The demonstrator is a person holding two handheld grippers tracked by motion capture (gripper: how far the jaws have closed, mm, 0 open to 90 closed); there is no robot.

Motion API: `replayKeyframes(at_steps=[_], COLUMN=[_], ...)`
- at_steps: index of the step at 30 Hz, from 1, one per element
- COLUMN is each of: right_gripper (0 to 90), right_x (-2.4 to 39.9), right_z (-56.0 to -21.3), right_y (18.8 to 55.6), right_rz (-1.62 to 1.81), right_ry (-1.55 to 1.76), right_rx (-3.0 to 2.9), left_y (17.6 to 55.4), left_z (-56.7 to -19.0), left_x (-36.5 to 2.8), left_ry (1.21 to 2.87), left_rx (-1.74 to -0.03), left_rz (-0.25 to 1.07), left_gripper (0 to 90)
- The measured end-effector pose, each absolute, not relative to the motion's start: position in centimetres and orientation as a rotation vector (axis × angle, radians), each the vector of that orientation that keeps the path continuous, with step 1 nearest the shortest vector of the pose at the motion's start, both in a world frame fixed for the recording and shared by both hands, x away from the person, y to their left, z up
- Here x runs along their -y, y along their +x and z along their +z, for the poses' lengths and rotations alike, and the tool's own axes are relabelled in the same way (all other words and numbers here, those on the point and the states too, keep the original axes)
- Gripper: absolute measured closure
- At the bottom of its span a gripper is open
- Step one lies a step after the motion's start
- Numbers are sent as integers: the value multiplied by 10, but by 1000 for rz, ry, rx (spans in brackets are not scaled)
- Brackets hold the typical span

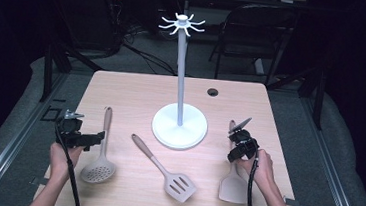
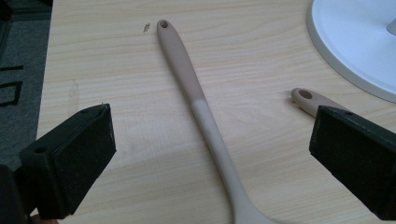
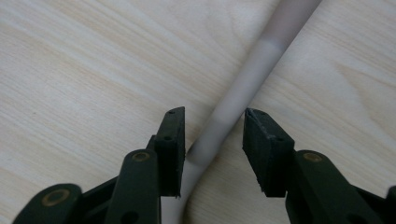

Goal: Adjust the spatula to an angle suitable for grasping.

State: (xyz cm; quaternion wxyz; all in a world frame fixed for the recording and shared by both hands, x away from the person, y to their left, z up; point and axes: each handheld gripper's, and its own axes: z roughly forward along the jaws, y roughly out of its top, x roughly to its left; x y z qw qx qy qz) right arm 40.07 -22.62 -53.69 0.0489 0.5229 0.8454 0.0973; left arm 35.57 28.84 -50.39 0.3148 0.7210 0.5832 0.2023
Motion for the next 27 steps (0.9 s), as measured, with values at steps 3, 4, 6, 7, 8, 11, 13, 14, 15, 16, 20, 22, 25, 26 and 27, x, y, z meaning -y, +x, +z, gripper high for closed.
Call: replayKeyframes(at_steps=[3, 4, 6, 7, 8, 11, 13, 14, 15, 16, 20, 22, 25, 26, 27], right_gripper=[625, 628, 635, 638, 642, 646, 657, 657, 666, 666, 681, 688, 710, 725, 738], right_x=[223, 224, 225, 225, 226, 227, 232, 232, 234, 234, 237, 239, 240, 241, 242], right_z=[-542, -540, -540, -539, -538, -540, -539, -539, -539, -539, -539, -539, -538, -538, -538], right_y=[397, 398, 398, 398, 399, 399, 400, 400, 400, 400, 401, 401, 401, 401, 402], right_rz=[291, 263, 267, 257, 249, 287, 273, 273, 298, 298, 268, 274, 258, 253, 252], right_ry=[1601, 1593, 1606, 1606, 1604, 1628, 1630, 1630, 1639, 1639, 1640, 1638, 1633, 1628, 1629], right_rx=[-2562, -2576, -2573, -2581, -2587, -2567, -2583, -2583, -2573, -2573, -2561, -2561, -2563, -2567, -2569], left_y=[355, 355, 355, 355, 354, 354, 354, 354, 354, 354, 355, 355, 355, 355, 355], left_z=[-504, -504, -505, -505, -505, -505, -505, -505, -505, -505, -505, -506, -506, -506, -506], left_x=[-288, -288, -288, -289, -289, -290, -290, -290, -289, -289, -289, -288, -289, -289, -289], left_ry=[1915, 1916, 1912, 1914, 1912, 1911, 1914, 1914, 1917, 1917, 1921, 1922, 1919, 1918, 1919], left_rx=[-1525, -1524, -1525, -1525, -1525, -1523, -1521, -1521, -1521, -1521, -1519, -1519, -1518, -1517, -1518], left_rz=[523, 523, 525, 524, 522, 519, 519, 519, 515, 515, 512, 512, 515, 514, 512], left_gripper=[2, 3, 2, 2, 3, 3, 3, 3, 3, 3, 3, 3, 3, 3, 3])
